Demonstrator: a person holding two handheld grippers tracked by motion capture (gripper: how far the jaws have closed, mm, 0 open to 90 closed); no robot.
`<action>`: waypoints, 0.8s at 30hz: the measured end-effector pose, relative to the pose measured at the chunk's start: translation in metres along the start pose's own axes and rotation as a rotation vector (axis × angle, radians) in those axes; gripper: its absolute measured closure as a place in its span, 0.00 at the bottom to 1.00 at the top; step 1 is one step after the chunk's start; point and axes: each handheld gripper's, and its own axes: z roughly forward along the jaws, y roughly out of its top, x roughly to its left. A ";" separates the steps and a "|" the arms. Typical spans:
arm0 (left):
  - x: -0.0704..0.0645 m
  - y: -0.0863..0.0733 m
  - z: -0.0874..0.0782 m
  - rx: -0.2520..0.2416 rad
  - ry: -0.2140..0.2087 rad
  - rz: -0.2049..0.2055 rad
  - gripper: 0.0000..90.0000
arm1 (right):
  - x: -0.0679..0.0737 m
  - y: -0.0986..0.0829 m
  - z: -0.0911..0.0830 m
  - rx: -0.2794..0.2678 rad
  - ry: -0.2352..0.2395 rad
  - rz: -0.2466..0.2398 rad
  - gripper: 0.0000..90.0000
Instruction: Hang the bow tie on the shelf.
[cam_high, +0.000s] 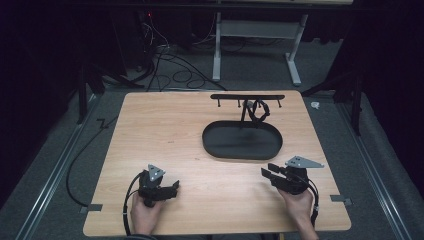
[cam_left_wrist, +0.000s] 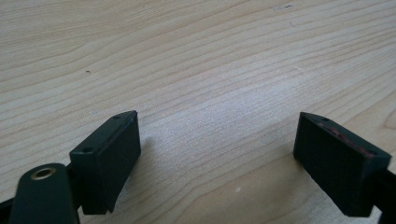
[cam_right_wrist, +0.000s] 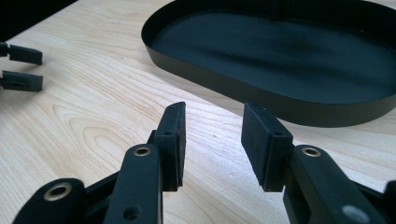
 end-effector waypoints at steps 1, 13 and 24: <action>0.000 0.000 0.000 0.000 0.000 0.000 0.17 | 0.000 0.000 0.000 0.002 -0.002 0.000 0.69; 0.000 0.000 0.000 0.000 0.000 0.000 0.17 | -0.004 -0.002 0.007 0.026 -0.022 -0.001 0.69; 0.000 0.000 0.000 0.000 0.000 0.000 0.17 | -0.010 -0.006 0.014 0.057 -0.050 -0.010 0.68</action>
